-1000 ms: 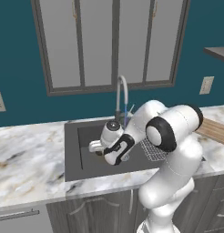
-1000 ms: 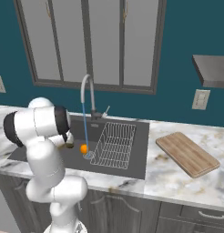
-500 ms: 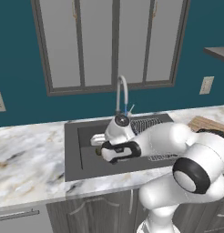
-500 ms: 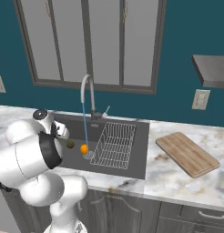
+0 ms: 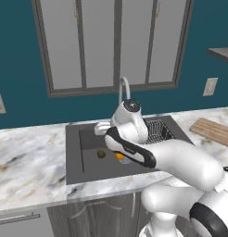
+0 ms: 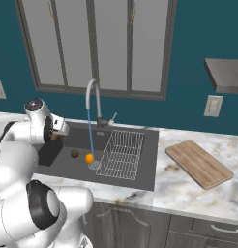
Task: Pick the apple, orange, kiwi from the sink and place them on the cutting board to airdry. Then turn off the sink faucet.
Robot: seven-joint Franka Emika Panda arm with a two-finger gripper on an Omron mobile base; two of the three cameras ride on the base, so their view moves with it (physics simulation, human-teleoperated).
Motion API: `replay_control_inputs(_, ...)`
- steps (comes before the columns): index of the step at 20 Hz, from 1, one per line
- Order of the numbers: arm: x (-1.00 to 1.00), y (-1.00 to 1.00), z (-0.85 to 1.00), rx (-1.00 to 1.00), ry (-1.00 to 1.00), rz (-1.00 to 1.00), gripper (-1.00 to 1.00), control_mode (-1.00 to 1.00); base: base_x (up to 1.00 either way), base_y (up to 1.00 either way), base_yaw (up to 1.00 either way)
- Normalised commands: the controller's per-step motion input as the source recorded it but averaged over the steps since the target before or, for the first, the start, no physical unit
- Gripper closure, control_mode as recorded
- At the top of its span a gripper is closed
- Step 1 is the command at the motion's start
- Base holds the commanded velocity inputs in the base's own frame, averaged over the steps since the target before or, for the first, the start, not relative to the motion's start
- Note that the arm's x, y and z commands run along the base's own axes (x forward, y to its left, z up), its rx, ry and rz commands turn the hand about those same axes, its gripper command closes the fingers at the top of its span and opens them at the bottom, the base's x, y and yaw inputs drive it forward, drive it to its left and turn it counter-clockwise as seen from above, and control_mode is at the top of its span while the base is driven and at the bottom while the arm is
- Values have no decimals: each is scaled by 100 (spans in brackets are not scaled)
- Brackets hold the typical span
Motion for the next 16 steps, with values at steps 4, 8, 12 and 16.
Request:
replay_control_inputs(4, -69, -5, 75, 0, -1, 0, 100, -100, 0, 0, 0)
replay_control_inputs(8, -81, -18, 83, 0, -3, 0, 100, -100, 0, 0, 0)
replay_control_inputs(12, -81, -21, 76, 0, -2, 0, 100, -100, 0, 0, 0)
replay_control_inputs(16, -88, -2, 12, 0, -15, 0, 100, -100, 0, 0, 0)
